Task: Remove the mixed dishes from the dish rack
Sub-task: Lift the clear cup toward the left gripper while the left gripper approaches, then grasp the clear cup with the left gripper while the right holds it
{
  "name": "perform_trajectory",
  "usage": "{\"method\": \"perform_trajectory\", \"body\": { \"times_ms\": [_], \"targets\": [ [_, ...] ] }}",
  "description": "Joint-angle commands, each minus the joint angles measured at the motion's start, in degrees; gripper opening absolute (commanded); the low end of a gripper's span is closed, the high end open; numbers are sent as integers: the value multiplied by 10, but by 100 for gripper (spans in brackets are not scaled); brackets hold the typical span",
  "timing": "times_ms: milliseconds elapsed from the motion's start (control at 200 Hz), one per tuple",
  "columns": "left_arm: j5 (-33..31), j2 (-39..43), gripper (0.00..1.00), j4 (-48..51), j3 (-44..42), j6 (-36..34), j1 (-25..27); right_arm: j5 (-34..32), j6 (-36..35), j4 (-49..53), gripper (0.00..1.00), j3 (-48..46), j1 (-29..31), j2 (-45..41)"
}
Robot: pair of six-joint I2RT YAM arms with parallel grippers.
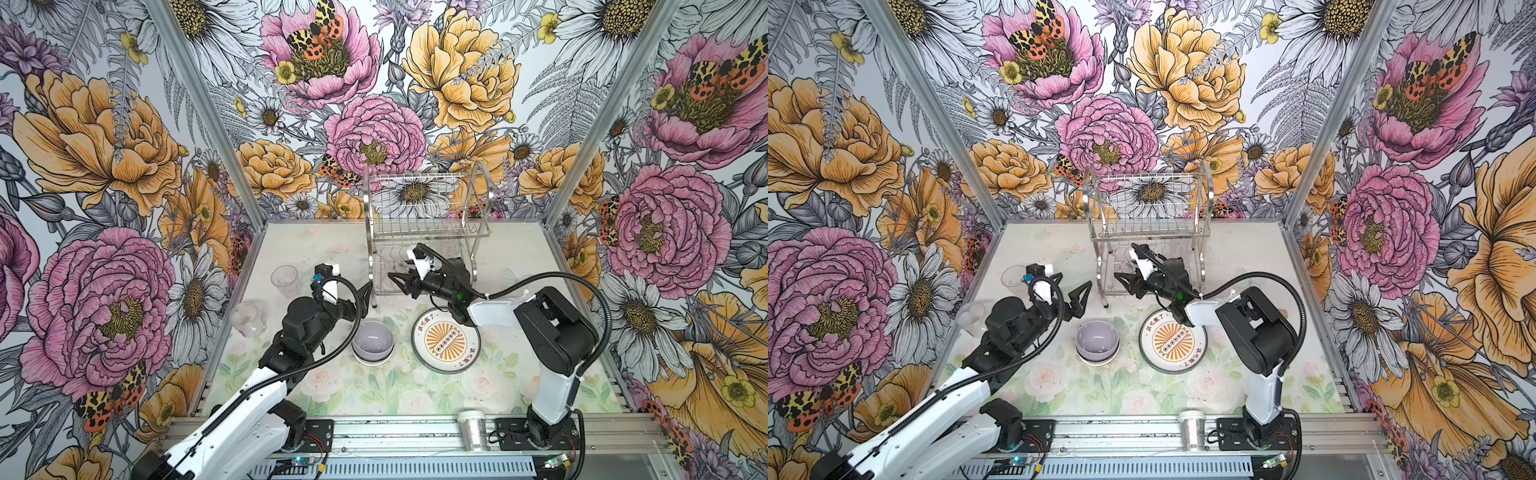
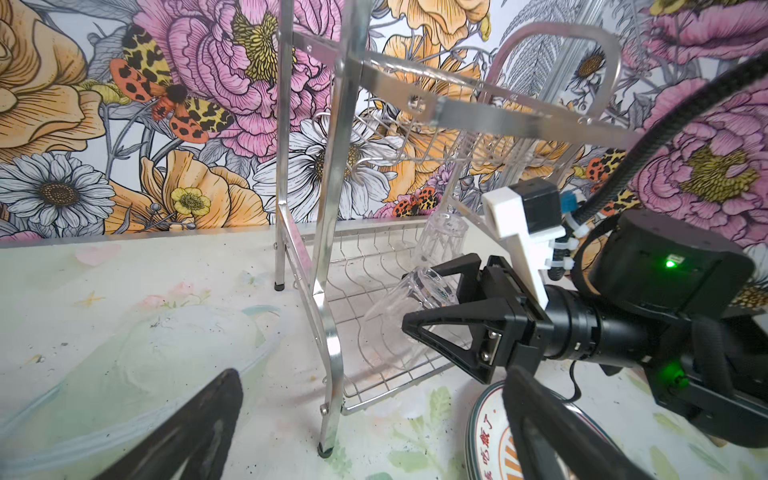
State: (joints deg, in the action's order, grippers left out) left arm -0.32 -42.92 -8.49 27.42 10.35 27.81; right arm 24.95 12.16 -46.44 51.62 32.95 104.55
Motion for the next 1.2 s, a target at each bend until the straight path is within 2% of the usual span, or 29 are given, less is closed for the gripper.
{"method": "perform_trajectory", "body": {
  "times_ms": [0,115,215,390,530,906,1196],
  "targets": [
    [36,39,99,86,1,35,-11,-51,84,8,0,-17,10,-65],
    [64,65,99,116,6,58,-12,-88,156,64,0,-35,14,-115],
    [89,67,99,120,8,89,-14,-97,242,72,0,-55,15,-150],
    [158,26,99,111,30,119,-11,-104,411,85,0,-80,15,-189],
    [165,-7,98,103,60,120,9,-96,522,71,0,-105,15,-206],
    [162,-86,95,74,91,119,87,-139,668,77,0,-157,20,-269],
    [153,-166,90,-33,96,142,109,-139,725,65,0,-164,21,-261]
  ]
}}
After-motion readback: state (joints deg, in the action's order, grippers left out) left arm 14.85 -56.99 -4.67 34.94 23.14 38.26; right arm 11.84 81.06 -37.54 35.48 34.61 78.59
